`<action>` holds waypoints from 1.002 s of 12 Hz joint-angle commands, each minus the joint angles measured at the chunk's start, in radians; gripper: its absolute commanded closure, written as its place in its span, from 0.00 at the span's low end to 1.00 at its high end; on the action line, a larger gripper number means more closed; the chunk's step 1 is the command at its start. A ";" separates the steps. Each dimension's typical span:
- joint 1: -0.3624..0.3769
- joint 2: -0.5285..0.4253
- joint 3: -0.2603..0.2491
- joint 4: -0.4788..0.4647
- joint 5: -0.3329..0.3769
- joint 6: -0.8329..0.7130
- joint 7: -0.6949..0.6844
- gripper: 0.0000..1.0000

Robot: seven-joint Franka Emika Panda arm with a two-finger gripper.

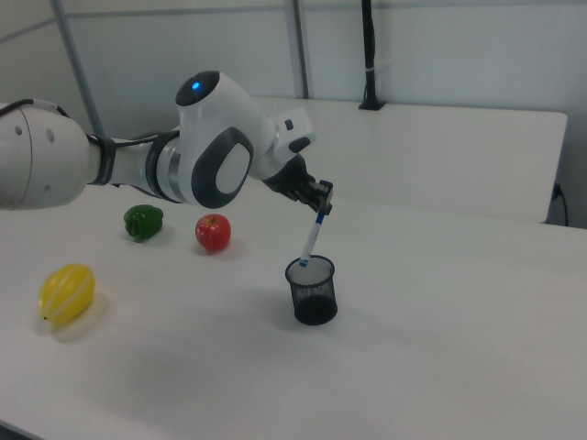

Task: Place marker
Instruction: 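Lower the marker upright into the black mesh pen cup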

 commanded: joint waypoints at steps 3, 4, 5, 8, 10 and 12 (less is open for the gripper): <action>0.010 0.026 -0.006 -0.060 0.012 0.058 0.013 0.88; 0.008 0.027 -0.006 -0.062 0.012 0.061 0.013 0.88; 0.008 0.027 -0.006 -0.066 0.012 0.062 0.013 0.87; 0.010 0.027 -0.006 -0.069 0.012 0.061 0.013 0.83; 0.010 0.026 -0.006 -0.069 0.012 0.061 0.013 0.78; 0.010 0.026 -0.006 -0.069 0.012 0.059 0.013 0.70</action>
